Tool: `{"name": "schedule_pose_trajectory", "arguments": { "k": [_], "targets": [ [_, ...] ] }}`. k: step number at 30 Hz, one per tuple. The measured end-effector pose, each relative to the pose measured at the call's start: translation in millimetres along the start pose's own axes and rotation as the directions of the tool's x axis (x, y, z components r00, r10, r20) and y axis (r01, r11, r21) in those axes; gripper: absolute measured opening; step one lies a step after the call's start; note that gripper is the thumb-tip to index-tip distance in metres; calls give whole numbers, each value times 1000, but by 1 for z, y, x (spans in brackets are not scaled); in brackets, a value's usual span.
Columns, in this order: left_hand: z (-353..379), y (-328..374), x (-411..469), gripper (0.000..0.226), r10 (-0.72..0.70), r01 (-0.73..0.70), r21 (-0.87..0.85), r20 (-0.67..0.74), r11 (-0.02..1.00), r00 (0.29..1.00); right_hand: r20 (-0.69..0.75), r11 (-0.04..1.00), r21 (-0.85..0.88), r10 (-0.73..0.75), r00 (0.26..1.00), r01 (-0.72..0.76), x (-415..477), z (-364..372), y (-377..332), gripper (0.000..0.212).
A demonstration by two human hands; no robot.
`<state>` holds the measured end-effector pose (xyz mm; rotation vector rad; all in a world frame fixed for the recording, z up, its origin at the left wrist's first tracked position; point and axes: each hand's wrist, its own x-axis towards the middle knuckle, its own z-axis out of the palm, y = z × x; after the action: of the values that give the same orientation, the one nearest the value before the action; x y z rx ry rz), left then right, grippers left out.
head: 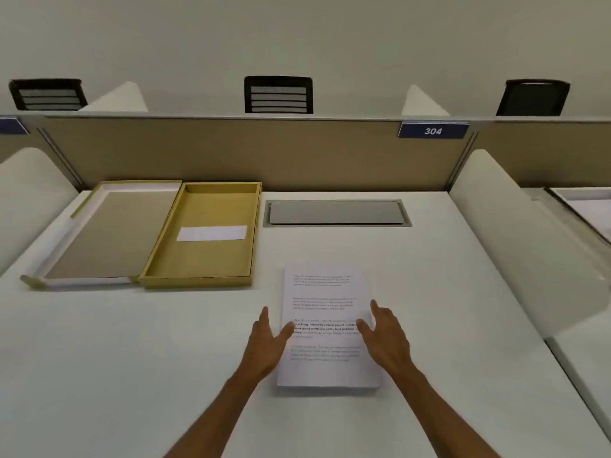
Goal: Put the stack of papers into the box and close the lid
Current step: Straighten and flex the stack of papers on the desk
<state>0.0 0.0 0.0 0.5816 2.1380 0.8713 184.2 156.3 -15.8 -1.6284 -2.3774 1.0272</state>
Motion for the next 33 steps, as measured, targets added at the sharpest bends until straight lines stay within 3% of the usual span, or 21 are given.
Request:
{"name": "schedule_pose_trajectory", "arguments": {
  "k": [3,6,10,15,18,22,33],
  "targets": [
    [9,-4,9,75,-219,215,-139,-14,967,976,75,985,55,158,985,-162,10,2,4,69],
    [12,-1,13,50,-338,325,-312,11,893,941,138,927,184,305,942,-327,21,5,2,58],
    [9,7,27,35,-434,397,-518,56,757,899,261,715,510,400,879,-477,37,-4,-1,42],
    [4,13,42,44,-517,527,-570,197,631,833,417,538,570,463,782,-621,46,-16,-1,45],
    [3,13,48,48,-487,530,-526,232,666,842,441,567,557,418,795,-607,49,-15,1,45],
    [7,12,53,44,-408,420,-443,127,792,904,407,646,560,331,851,-519,52,-13,1,49],
    [6,15,60,44,-375,415,-436,179,799,909,502,680,571,154,851,-460,67,-11,16,31]
  ]
}}
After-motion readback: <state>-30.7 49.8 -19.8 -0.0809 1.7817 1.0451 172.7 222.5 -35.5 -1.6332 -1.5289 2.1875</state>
